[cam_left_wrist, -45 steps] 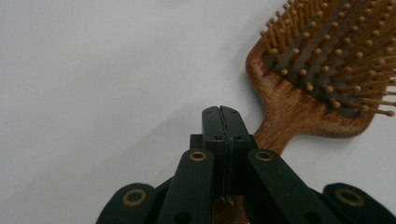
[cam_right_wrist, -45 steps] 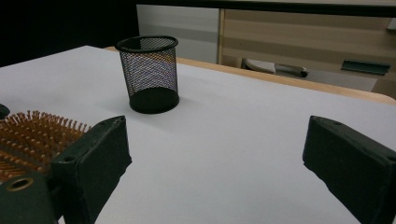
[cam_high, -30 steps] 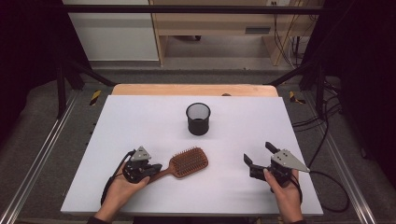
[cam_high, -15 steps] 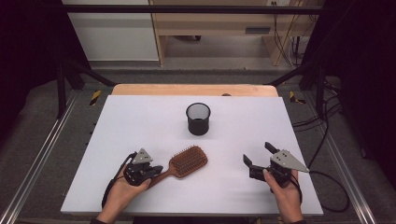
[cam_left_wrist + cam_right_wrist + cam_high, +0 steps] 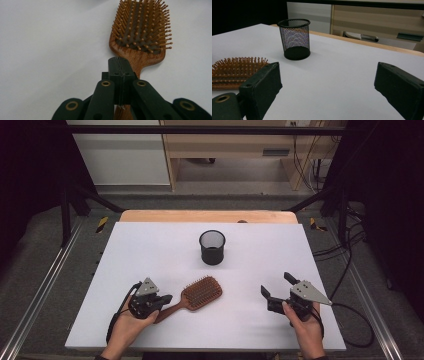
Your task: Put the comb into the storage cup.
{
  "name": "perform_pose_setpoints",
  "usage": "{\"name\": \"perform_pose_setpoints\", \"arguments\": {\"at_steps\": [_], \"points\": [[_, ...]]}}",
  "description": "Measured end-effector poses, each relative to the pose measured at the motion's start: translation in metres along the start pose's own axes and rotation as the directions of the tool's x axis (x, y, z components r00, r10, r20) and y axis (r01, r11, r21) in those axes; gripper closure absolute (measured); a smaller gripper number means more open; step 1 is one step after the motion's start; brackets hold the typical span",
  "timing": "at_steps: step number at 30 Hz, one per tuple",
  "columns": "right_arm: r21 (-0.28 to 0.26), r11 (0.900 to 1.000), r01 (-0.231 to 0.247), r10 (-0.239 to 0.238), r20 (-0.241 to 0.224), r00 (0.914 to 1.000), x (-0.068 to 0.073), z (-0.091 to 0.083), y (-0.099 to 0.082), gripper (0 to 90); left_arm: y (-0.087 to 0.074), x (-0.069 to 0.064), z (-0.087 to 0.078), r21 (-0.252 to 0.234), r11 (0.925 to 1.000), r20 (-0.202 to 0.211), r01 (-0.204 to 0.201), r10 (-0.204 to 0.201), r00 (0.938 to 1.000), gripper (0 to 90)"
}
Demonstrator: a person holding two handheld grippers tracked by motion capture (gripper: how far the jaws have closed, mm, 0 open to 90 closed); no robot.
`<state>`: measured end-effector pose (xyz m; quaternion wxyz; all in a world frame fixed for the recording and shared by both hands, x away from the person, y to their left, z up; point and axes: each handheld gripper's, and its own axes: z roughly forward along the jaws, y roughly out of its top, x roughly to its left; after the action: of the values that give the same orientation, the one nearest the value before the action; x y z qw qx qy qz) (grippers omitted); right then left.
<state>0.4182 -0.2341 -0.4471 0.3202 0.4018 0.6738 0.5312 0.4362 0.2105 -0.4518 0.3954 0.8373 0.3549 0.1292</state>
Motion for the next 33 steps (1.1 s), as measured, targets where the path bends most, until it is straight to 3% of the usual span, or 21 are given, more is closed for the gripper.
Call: {"name": "perform_pose_setpoints", "arguments": {"at_steps": [20,24,29,32,33], "points": [[-0.001,1.0,-0.002,0.002,0.002,1.0,-0.001,-0.001,0.0,7.3,0.007,-0.004,-0.014,-0.034,0.9993,-0.006,-0.013,0.013,0.9999,90.0],[-0.002,1.0,-0.003,0.003,0.004,1.0,-0.002,-0.001,0.0,7.3,0.009,-0.007,-0.016,-0.04,0.9991,-0.014,-0.017,0.017,0.9998,84.5],[-0.002,1.0,-0.005,0.005,0.005,1.0,-0.003,-0.001,0.0,7.2,0.012,-0.011,-0.015,-0.032,0.999,-0.039,-0.029,0.028,0.9989,72.3],[-0.002,1.0,-0.006,0.006,0.005,1.0,-0.003,-0.001,0.0,7.2,0.014,-0.015,-0.015,-0.022,0.9987,-0.056,-0.047,0.045,0.9974,59.2],[-0.002,1.0,-0.006,0.006,0.005,1.0,-0.003,-0.001,0.0,7.2,0.014,-0.015,-0.015,-0.022,0.9986,-0.056,-0.048,0.047,0.9974,59.2]]}}
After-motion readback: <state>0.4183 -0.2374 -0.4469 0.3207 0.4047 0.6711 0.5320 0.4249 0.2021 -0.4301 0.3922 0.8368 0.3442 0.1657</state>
